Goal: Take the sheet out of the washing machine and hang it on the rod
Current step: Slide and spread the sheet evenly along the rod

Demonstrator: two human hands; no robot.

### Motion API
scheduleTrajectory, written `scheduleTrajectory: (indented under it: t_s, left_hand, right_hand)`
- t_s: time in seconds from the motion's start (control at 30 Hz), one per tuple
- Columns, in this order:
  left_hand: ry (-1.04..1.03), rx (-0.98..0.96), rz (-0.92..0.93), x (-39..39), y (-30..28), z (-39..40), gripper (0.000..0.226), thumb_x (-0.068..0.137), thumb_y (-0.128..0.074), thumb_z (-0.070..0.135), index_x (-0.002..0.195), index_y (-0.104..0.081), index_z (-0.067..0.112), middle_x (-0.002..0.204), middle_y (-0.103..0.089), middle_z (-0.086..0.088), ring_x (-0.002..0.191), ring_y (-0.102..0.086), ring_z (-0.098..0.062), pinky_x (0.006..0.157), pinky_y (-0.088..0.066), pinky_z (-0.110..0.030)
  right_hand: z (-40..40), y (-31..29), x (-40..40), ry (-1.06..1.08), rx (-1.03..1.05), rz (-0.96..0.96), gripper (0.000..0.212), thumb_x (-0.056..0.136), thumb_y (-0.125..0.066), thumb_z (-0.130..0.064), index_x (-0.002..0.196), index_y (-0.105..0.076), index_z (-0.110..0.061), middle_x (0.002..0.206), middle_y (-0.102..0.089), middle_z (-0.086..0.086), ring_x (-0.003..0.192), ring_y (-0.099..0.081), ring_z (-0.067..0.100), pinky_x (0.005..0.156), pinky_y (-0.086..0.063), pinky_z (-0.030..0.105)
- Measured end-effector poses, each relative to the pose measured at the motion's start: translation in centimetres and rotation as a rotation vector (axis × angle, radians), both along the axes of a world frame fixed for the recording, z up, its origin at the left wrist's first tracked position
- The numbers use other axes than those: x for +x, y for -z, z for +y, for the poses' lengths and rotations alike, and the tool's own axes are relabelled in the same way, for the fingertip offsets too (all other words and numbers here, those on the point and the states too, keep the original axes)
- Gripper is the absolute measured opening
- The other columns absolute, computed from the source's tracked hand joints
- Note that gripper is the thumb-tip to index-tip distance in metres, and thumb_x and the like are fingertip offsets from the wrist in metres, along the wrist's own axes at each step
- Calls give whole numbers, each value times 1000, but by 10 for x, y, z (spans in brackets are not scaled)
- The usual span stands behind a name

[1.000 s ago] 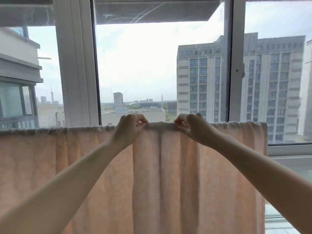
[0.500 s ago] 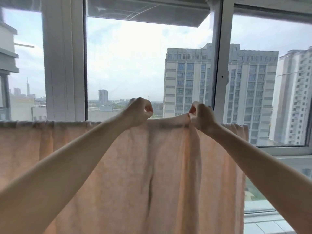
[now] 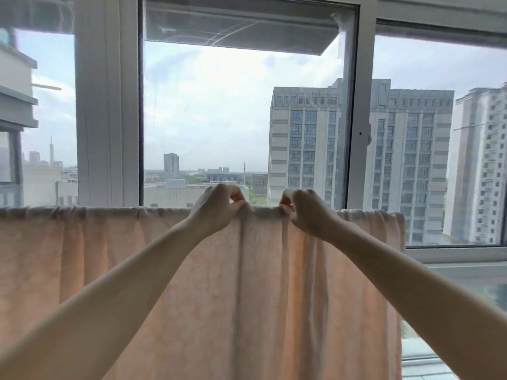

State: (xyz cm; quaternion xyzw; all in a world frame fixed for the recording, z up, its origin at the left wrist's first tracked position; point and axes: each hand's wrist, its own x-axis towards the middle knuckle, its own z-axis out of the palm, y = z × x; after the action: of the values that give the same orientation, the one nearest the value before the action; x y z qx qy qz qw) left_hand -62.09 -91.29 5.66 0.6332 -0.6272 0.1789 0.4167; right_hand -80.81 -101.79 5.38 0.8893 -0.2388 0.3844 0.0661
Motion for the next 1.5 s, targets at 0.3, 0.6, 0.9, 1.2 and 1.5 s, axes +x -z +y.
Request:
scheduleTrajectory:
  t_s: [0.3, 0.6, 0.9, 1.2, 1.5]
  left_hand:
    - [193, 31, 5, -23, -4, -9, 8, 91, -64, 20, 88, -70, 17, 91, -70, 8, 86, -63, -10, 77, -48, -28]
    - [-2, 31, -173, 18, 15, 24, 19, 95, -60, 27, 110, -68, 19, 104, -68, 7, 88, -64, -9, 81, -53, -32]
    - [-244, 35, -102, 92, 22, 80, 18, 94, -62, 22, 108, -70, 15, 102, -71, 1, 86, -63, -9, 85, -53, -31]
    - [-297, -93, -91, 75, 16, 77, 8, 92, -64, 18, 94, -71, 19, 95, -72, 3, 85, -65, -13, 83, -55, -37]
    - [-22, -179, -220, 25, 21, 49, 6, 89, -67, 9, 92, -72, 10, 89, -69, 1, 75, -58, -4, 73, -48, -11]
  right_hand:
    - [3, 5, -3, -6, -4, -185, 7, 91, -52, -8, 93, -59, -9, 83, -63, 3, 71, -63, 16, 67, -58, 36]
    - [18, 10, 32, -129, -43, -54, 29, 88, -53, -16, 116, -58, -12, 111, -68, 4, 86, -67, 16, 72, -59, 33]
    - [48, 10, 94, -199, -151, 3, 12, 96, -54, -23, 97, -57, -11, 89, -63, 1, 72, -61, 17, 69, -57, 38]
    - [46, 3, 96, -115, -98, 34, 10, 98, -43, -6, 92, -46, -14, 82, -59, 4, 63, -55, 15, 57, -47, 30]
    - [45, 1, 62, -132, -270, -70, 13, 97, -45, -6, 88, -43, -16, 78, -52, -1, 65, -51, 16, 57, -49, 32]
